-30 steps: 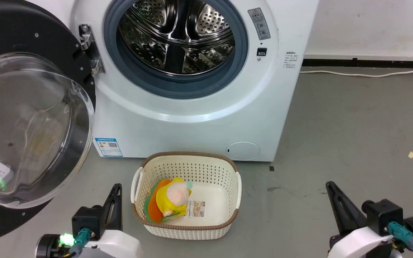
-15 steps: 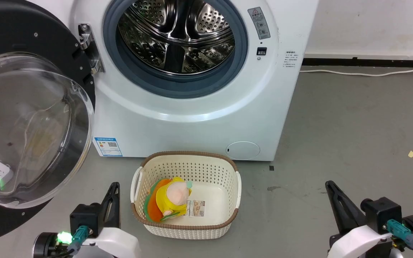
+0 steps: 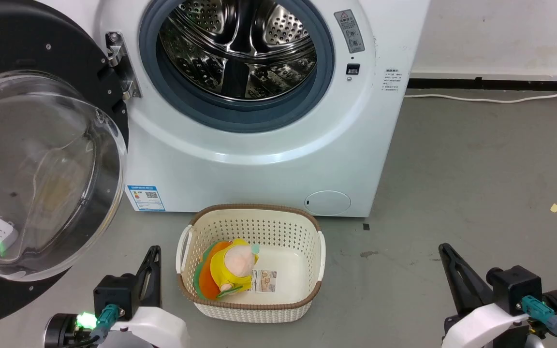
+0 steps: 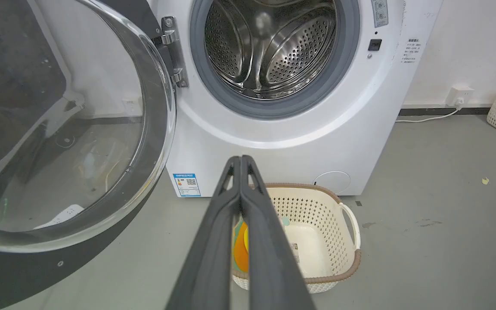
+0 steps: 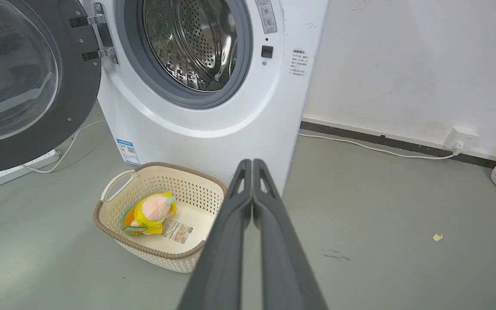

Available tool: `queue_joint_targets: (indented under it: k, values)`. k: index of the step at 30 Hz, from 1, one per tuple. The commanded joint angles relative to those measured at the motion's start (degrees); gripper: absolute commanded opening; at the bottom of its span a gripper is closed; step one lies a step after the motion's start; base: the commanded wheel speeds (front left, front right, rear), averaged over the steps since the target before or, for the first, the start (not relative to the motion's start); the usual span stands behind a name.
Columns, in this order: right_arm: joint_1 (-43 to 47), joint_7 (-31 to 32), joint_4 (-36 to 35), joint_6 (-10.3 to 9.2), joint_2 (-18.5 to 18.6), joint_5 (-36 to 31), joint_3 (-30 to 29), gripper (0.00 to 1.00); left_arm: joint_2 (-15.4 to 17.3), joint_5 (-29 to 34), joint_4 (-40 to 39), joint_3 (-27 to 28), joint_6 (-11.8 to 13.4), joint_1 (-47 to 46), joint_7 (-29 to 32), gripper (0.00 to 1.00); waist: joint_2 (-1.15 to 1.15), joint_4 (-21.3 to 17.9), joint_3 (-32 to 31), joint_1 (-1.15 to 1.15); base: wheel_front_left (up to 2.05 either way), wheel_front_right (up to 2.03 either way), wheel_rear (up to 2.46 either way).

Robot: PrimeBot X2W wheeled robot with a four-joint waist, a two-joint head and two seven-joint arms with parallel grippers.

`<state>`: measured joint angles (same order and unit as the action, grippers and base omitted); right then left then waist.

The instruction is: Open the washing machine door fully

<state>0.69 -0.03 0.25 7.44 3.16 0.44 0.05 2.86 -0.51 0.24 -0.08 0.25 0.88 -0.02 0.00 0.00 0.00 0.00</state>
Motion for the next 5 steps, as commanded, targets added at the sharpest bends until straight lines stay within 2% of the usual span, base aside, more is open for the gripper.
queue_joint_targets:
  k: [1,5]
  values:
    - [-0.69,0.03,-0.25,0.05,-0.28,-0.44,-0.05,0.00,0.02,0.51,-0.24,0.08,-0.25,-0.88,0.02,0.00,0.00,0.00,0.00,0.00,0.00,0.00,0.00]
    - [-0.69,0.03,-0.25,0.05,-0.28,-0.44,-0.05,0.00,0.02,0.51,-0.24,0.08,-0.25,-0.88,0.02,0.00,0.00,0.00,0.00,0.00,0.00,0.00,0.00]
